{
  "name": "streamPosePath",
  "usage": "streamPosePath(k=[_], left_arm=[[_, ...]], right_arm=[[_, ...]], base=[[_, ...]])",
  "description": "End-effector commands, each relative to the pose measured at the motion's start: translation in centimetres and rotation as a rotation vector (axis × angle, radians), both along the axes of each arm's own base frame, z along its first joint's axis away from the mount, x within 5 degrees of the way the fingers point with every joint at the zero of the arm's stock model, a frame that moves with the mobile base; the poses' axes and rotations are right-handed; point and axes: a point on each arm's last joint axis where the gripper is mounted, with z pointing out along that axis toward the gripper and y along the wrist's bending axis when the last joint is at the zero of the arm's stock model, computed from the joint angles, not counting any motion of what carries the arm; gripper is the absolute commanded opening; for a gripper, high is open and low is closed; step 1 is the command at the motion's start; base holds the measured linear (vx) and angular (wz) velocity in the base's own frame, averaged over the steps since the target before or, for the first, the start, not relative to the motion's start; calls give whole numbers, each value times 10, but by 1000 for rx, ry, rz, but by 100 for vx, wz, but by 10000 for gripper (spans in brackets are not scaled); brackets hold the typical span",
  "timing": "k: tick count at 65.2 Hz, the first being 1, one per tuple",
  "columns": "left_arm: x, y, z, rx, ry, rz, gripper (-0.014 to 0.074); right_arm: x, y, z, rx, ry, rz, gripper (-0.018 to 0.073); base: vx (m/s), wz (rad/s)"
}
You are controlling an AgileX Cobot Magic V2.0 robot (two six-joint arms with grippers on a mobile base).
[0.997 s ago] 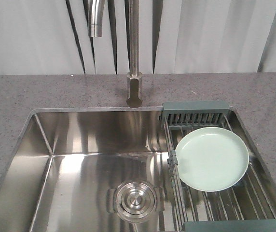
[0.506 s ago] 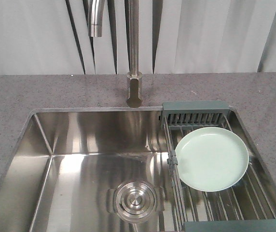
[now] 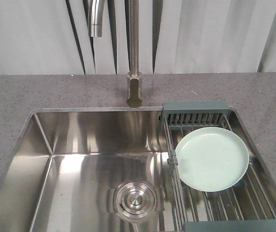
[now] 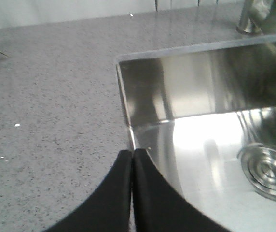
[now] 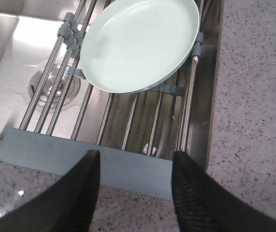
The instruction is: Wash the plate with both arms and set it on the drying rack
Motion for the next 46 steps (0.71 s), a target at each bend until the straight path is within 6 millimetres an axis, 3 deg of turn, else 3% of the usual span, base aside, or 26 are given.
streamPosePath(k=[1,21,36,46], left_arm=[[-3,4,1,-11,-182,66,-6],[-9,7,-46,-8,-330,140,-6],[1,10,-73,-62,-403,162,-6],[1,10,-71,-70,-439,167,-6]], right_arm=[[4,0,11,8,-71,-3,348],[4,0,11,8,-72,-3,348],[4,0,11,8,-72,-3,348],[4,0,11,9,-73,-3,348]], base=[[0,0],[0,0],[0,0],[0,0]])
